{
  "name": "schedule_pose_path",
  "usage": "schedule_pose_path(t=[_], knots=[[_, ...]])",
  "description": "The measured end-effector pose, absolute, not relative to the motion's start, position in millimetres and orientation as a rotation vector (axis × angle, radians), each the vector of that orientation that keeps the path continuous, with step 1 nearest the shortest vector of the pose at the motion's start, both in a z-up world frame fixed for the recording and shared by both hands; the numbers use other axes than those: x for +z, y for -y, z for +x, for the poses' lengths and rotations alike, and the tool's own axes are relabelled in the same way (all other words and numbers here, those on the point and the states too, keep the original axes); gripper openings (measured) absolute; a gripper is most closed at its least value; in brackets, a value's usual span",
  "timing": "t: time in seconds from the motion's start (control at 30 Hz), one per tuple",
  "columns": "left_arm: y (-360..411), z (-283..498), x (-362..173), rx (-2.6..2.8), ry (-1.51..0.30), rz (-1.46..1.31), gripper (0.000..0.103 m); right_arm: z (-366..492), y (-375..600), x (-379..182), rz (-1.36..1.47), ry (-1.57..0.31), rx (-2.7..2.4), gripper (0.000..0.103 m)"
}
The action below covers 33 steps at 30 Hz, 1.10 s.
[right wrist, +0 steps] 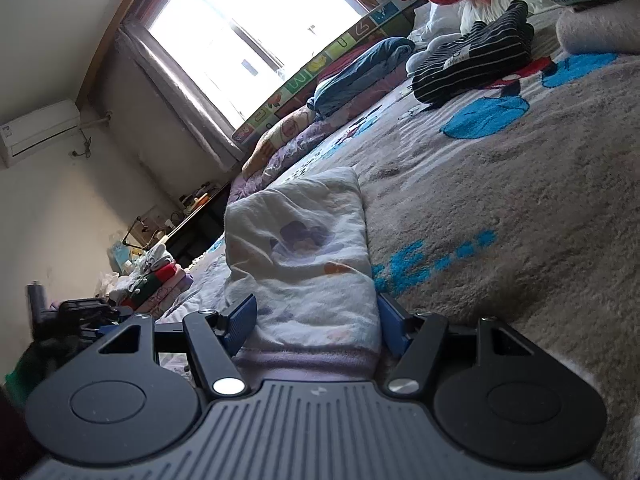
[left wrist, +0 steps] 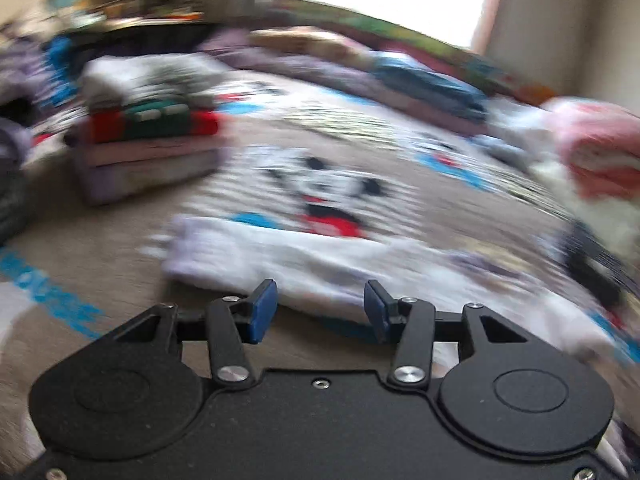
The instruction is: Fold clothes
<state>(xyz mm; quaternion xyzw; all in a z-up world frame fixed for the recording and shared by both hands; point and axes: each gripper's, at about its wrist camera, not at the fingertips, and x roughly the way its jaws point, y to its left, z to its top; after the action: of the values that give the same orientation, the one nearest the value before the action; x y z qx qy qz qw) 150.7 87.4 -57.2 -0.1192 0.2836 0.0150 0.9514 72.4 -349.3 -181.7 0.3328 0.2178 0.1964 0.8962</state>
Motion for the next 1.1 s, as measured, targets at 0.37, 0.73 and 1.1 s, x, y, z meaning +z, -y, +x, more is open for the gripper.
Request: schedule_pose_path(t=[0.37,0.73,1.1], knots=[[26.7,113.1,-93.7,-0.245,-0.691,-0.132,0.047,59.2,360.3,-176.1,0.806,-0.483,0.381,0.067],[39.7,82.1,-146.4,-0.193,-0.642,-0.143,0.072,23.9,371.6,-190.8,1.359,-0.543,0.244,0.067],[45.9,77.8,-157.9,-0.198,-0.581,-0.079,0.081,21.6,338.5,-206.4,1.564,-0.561,0.146,0.065]])
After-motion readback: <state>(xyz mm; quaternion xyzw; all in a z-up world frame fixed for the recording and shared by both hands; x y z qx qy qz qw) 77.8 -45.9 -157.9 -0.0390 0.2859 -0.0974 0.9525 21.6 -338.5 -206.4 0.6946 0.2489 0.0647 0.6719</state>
